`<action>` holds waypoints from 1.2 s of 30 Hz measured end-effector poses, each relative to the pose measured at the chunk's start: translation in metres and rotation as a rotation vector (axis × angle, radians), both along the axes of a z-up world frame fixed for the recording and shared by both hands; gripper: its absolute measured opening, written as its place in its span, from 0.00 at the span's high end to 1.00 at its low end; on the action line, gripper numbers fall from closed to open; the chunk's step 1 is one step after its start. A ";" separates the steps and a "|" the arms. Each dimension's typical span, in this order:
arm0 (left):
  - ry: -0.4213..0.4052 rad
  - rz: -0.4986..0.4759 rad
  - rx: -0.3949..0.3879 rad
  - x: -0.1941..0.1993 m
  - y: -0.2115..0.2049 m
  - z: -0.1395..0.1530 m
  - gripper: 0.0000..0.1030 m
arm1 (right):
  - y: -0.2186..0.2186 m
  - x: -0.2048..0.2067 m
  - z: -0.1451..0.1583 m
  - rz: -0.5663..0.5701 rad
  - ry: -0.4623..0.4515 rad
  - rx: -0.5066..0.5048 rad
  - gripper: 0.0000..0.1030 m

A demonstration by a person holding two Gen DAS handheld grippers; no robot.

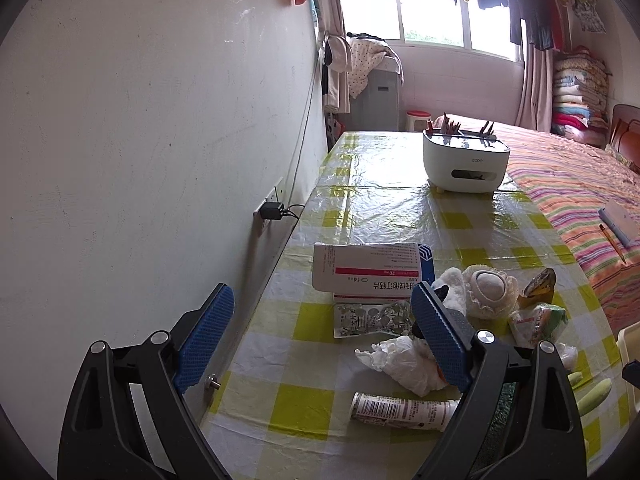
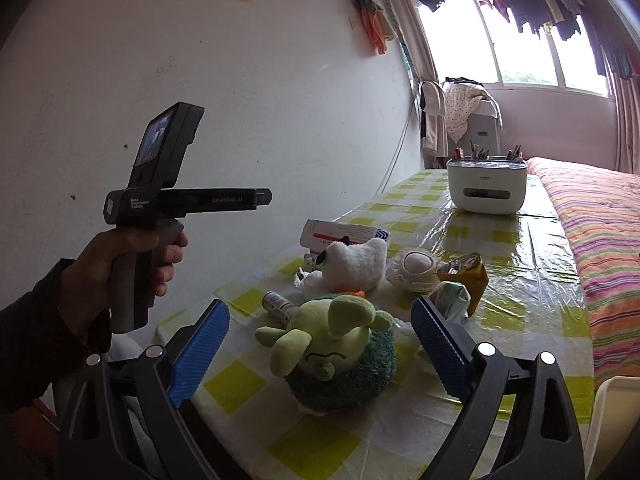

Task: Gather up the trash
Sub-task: 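Return both tools to the table, right toward the green plush toy, then grasp the green plush toy with right tool while left grasps the white tube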

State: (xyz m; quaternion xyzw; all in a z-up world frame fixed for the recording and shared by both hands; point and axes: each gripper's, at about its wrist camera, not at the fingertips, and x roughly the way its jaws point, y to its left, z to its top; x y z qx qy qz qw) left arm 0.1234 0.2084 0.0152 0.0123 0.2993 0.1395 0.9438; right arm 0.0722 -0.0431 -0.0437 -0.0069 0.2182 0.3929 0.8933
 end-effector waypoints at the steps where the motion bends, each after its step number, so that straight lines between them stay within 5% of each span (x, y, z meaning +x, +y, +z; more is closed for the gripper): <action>1: 0.011 0.000 0.001 0.000 0.002 -0.002 0.14 | 0.006 0.000 -0.004 0.013 0.010 -0.020 0.13; 18: 0.237 -0.044 -0.033 0.006 0.024 -0.050 0.14 | 0.060 0.038 -0.053 -0.079 0.098 -0.294 0.13; 21: 0.266 -0.056 -0.040 0.008 0.023 -0.055 0.14 | 0.056 0.046 -0.058 -0.144 0.124 -0.331 0.23; 28: 0.316 -0.123 -0.010 0.014 0.011 -0.066 0.14 | 0.027 0.055 -0.048 -0.182 0.200 -0.183 0.28; 36: 0.303 -0.420 0.157 0.015 -0.026 -0.074 0.14 | 0.004 0.058 -0.042 -0.222 0.245 -0.082 0.28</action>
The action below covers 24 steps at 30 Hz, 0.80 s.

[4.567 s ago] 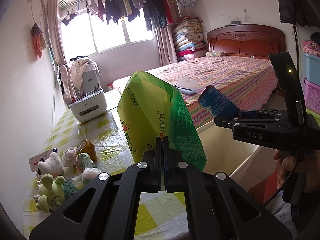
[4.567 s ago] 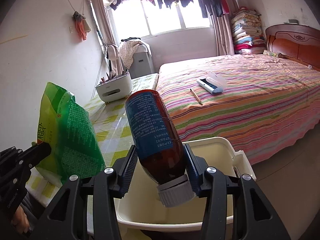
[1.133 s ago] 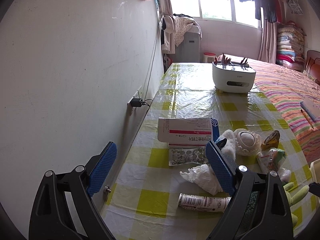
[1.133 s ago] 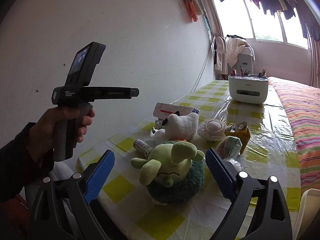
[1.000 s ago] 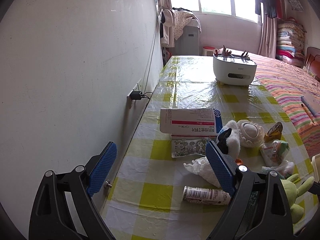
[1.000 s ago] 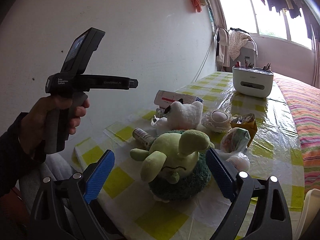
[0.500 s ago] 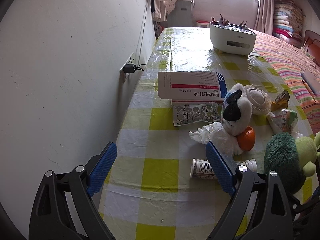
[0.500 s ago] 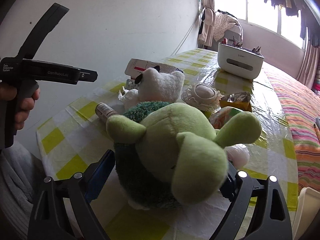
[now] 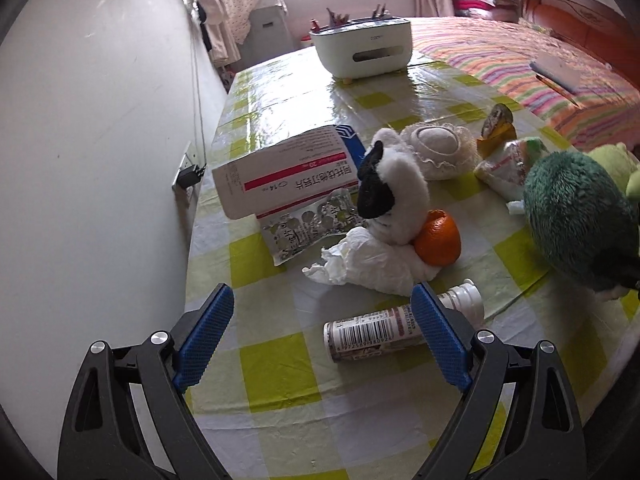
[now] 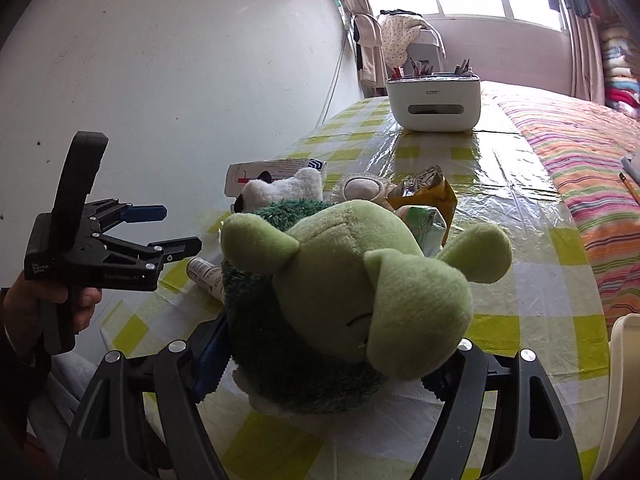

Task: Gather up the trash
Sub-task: 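Grasp the green plush toy with right tool while left grasps the white tube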

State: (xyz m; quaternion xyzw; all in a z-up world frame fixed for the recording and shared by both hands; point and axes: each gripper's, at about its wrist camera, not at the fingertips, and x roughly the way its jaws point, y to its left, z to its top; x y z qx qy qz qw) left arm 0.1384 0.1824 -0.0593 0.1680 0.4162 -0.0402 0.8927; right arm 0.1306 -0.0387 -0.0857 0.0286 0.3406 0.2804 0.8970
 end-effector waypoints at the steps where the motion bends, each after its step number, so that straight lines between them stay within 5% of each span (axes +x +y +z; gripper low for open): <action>1: 0.004 -0.039 0.017 0.000 -0.003 -0.003 0.14 | -0.003 0.000 0.000 -0.006 0.006 0.008 0.28; 13: 0.117 -0.249 0.084 -0.001 -0.027 -0.031 0.15 | -0.027 0.003 0.006 -0.041 0.033 0.100 0.28; 18: 0.153 -0.307 0.130 -0.005 -0.042 -0.040 0.42 | -0.033 0.001 0.006 -0.048 0.032 0.114 0.28; 21: 0.201 -0.303 0.022 -0.001 -0.037 -0.034 0.61 | -0.037 0.000 0.007 -0.052 0.031 0.123 0.28; 24: 0.230 -0.292 -0.014 0.000 -0.035 -0.032 0.64 | -0.042 0.001 0.007 -0.058 0.038 0.140 0.28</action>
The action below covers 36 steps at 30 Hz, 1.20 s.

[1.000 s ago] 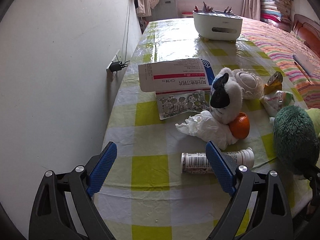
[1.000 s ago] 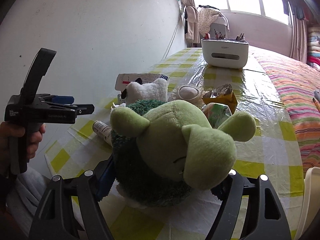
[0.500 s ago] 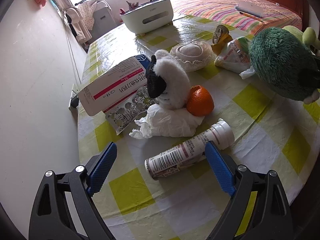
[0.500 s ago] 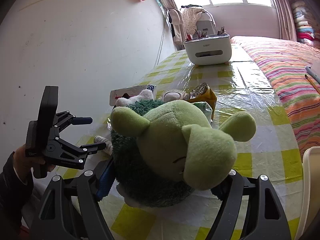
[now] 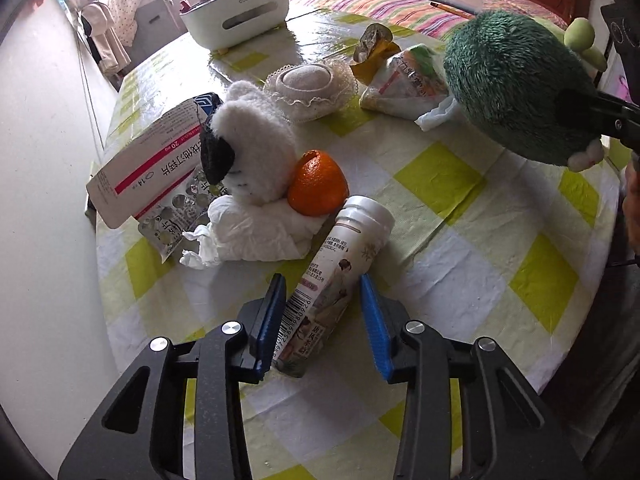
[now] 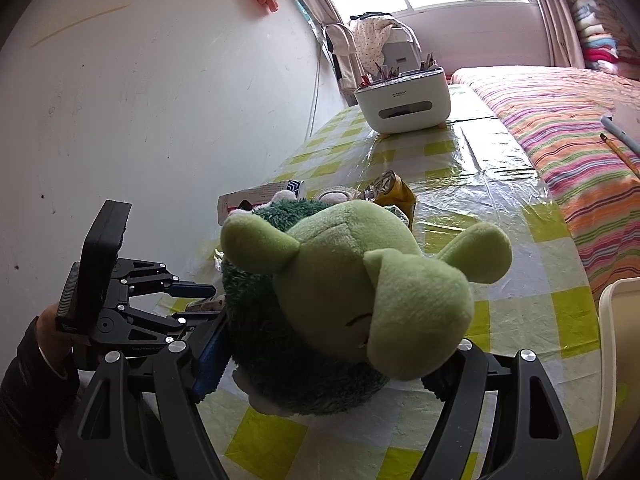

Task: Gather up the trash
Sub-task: 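Grasp the green plush toy with right tool while left grasps the white tube, then carry both items to the bin while right tool drops the plush inside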

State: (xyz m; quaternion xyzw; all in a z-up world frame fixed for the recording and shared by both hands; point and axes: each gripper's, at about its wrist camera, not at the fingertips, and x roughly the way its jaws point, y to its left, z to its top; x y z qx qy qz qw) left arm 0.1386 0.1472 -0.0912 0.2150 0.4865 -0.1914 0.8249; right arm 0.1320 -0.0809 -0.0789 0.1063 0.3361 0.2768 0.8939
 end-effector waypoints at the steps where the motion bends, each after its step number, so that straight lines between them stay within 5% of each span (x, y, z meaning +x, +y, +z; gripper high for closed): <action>1: 0.006 0.000 0.004 -0.001 -0.001 0.000 0.64 | -0.001 0.000 0.000 -0.003 0.002 0.006 0.28; 4: 0.101 -0.014 0.006 -0.004 -0.006 -0.010 0.61 | -0.004 0.000 0.001 -0.012 0.002 0.007 0.28; 8: 0.080 -0.037 0.019 -0.010 -0.016 -0.011 0.57 | -0.005 -0.001 0.001 -0.017 0.002 0.008 0.28; 12: 0.074 -0.020 0.012 -0.008 -0.024 -0.011 0.72 | -0.008 -0.002 0.003 -0.025 -0.004 0.016 0.28; 24: -0.078 -0.042 0.133 -0.016 -0.063 -0.008 0.73 | -0.031 -0.011 0.010 -0.074 -0.035 0.039 0.28; 36: -0.225 -0.022 0.113 -0.008 -0.109 0.024 0.73 | -0.059 -0.013 0.014 -0.138 -0.053 0.059 0.28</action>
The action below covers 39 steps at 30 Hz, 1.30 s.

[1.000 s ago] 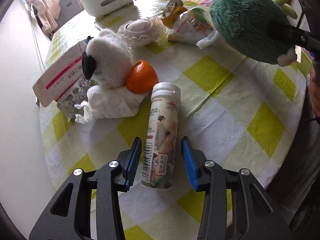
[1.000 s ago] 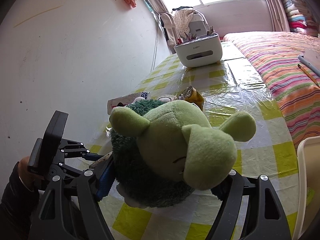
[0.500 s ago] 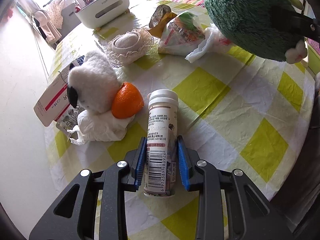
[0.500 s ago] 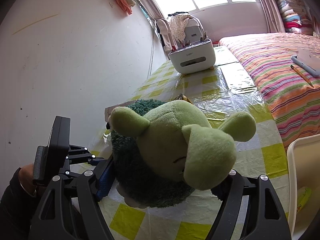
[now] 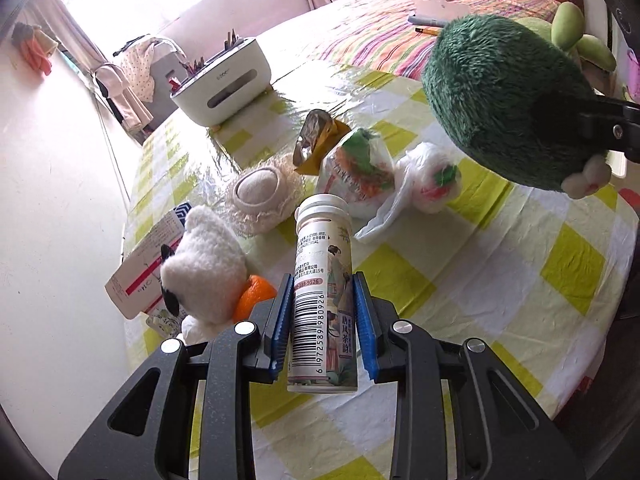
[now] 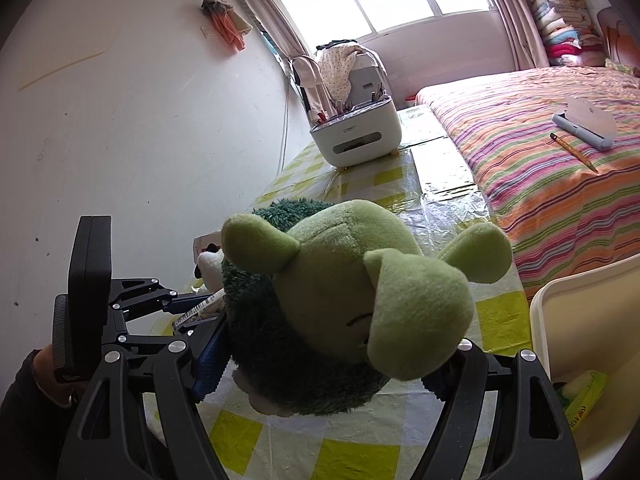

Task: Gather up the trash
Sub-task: 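Carry both items to the bin while right tool drops the plush inside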

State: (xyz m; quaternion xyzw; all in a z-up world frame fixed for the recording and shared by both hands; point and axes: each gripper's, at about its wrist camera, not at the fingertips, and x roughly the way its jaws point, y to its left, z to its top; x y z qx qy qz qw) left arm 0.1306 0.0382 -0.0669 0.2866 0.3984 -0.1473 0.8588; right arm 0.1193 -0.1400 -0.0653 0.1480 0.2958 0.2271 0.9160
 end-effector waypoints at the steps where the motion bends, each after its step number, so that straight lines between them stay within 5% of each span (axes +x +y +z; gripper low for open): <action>1: -0.013 -0.002 0.003 0.001 -0.004 0.001 0.73 | -0.003 -0.001 0.000 -0.008 -0.002 0.002 0.28; 19: -0.134 -0.059 -0.138 0.002 -0.067 0.039 0.73 | -0.068 -0.014 0.005 -0.207 -0.052 0.036 0.28; 39: -0.116 -0.106 -0.362 -0.008 -0.136 0.079 0.73 | -0.142 -0.035 0.008 -0.499 -0.061 0.057 0.28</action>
